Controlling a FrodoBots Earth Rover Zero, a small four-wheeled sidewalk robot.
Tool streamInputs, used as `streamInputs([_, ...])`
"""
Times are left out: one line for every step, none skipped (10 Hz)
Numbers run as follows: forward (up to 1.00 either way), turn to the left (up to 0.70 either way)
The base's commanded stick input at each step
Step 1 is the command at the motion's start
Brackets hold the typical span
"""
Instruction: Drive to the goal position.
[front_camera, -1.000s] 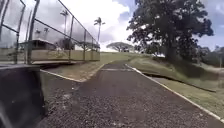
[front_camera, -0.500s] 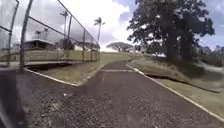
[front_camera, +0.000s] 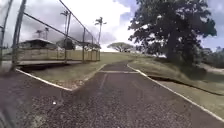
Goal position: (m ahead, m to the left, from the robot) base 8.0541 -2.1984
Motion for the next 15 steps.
streamInputs([0.7, -0.02])
streamInputs([0.7, -0.02])
streamInputs([0.7, -0.02])
streamInputs([0.7, -0.02])
streamInputs([0.7, -0.02])
streamInputs([0.7, -0.02])
streamInputs([0.7, -0.02])
streamInputs([0.7, -0.02])
streamInputs([0.7, -0.02])
streamInputs([0.7, -0.02])
streamInputs([0.7, -0.02])
streamInputs([0.7, -0.02])
streamInputs([0.7, -0.02])
streamInputs([0.7, -0.02])
streamInputs([0.7, -0.02])
